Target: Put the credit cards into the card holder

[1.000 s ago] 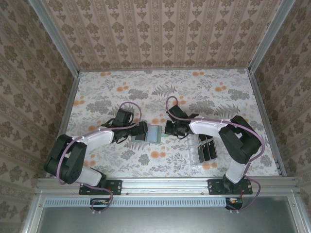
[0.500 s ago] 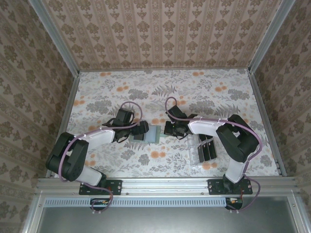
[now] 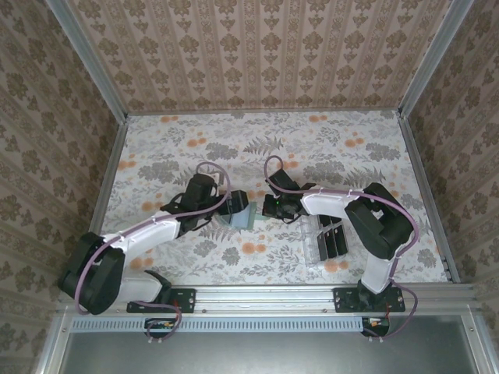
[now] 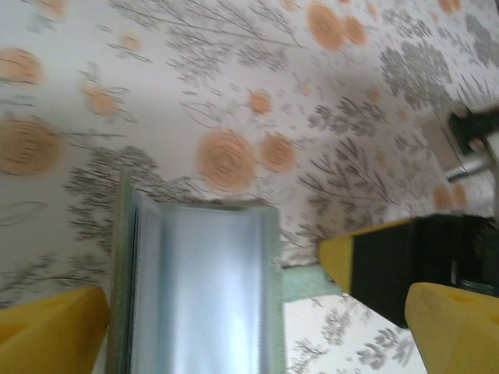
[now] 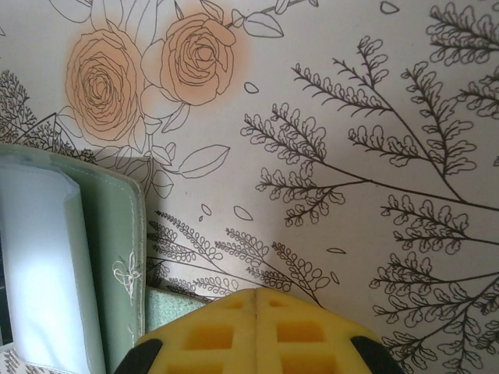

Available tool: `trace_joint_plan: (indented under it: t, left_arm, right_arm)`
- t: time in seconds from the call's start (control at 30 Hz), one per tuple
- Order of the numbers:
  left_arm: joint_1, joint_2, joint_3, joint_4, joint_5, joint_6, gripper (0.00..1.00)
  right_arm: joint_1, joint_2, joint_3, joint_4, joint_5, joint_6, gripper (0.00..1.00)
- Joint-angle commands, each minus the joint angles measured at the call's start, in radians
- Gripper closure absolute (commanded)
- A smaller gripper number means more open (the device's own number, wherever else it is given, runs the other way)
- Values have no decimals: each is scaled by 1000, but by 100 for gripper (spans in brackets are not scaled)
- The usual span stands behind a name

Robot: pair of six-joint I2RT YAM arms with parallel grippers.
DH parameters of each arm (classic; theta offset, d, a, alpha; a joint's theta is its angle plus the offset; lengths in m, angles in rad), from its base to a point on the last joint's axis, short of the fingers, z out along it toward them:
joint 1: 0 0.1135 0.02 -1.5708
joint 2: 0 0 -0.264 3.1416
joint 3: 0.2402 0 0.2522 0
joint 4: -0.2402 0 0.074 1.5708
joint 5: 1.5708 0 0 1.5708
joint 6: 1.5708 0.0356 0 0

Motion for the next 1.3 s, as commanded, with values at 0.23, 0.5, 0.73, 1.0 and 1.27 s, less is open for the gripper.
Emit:
trace_joint_plan:
  t: [0.23, 0.5, 0.73, 1.0, 1.27]
  left_arm:
    - [-121, 158, 20, 128, -51, -94, 0]
    - [-123, 162, 6, 131, -79, -99, 0]
    - [-157, 201, -21, 187, -109, -142, 0]
    - [-176, 197, -22, 163, -147, -127, 0]
    - [-133, 45, 42, -8, -155, -27, 0]
  right_arm:
    - [-9, -18, 19, 11, -16, 6, 91]
    - [-24, -89, -17, 4, -7, 13, 66]
    - [-41, -191, -34, -44, 21, 9, 62]
    - [-55, -233, -39, -76, 31, 4, 62]
    - [-55, -233, -24, -71, -5, 7, 62]
